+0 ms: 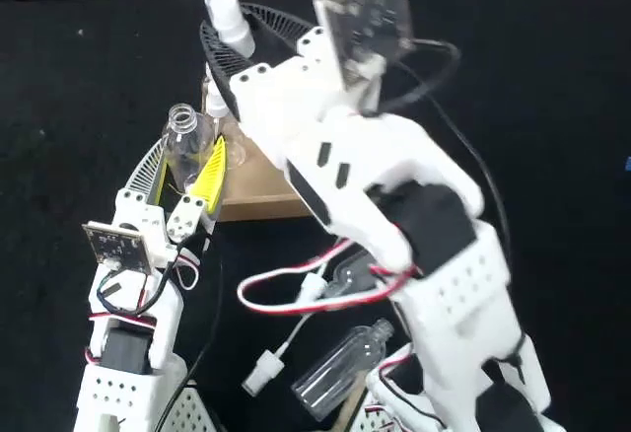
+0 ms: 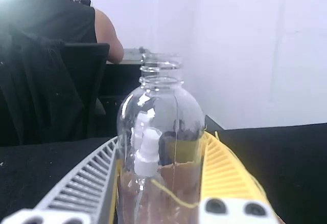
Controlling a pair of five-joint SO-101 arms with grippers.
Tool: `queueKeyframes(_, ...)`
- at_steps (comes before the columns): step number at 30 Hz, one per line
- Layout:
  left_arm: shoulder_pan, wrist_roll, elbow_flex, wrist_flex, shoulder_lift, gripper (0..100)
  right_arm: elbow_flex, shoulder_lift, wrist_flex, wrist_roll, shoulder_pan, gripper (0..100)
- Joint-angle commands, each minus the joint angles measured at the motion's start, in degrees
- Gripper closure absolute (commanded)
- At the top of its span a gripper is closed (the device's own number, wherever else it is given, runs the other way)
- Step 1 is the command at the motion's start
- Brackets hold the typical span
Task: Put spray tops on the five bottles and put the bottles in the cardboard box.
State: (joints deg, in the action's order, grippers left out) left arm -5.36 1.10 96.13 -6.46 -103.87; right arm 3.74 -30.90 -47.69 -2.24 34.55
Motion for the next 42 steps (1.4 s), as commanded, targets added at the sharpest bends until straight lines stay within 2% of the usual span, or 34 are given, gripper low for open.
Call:
queueKeyframes(1,-0.75,0.53,1.19,1.85,-0.7,92,-0.48,-3.21,1.93,-0.35,-1.49,98.4)
queueKeyframes(10,-1.36,0.53,1.19,1.58,-0.7,92,-3.65,-3.74,6.95,-0.35,-1.49,98.3)
queueKeyframes(17,-12.62,0.09,1.19,-2.46,-0.62,92,-3.91,-7.08,6.68,-0.35,-1.49,98.7)
queueKeyframes(20,-12.09,0.09,1.19,-2.29,-0.62,92,-6.29,-9.89,7.3,-0.35,-1.49,98.7)
queueKeyframes(28,-9.54,0.44,1.19,-2.29,-0.62,92,-17.27,-15.6,18.55,-0.62,-1.05,98.7)
queueKeyframes(33,-9.63,0.44,1.19,-2.29,-0.62,92,-23.25,-18.59,25.23,-4.4,0.79,98.7)
queueKeyframes(42,-9.63,0.44,1.19,-2.29,-0.62,92,-25.45,-20.7,26.2,-4.48,1.41,98.7)
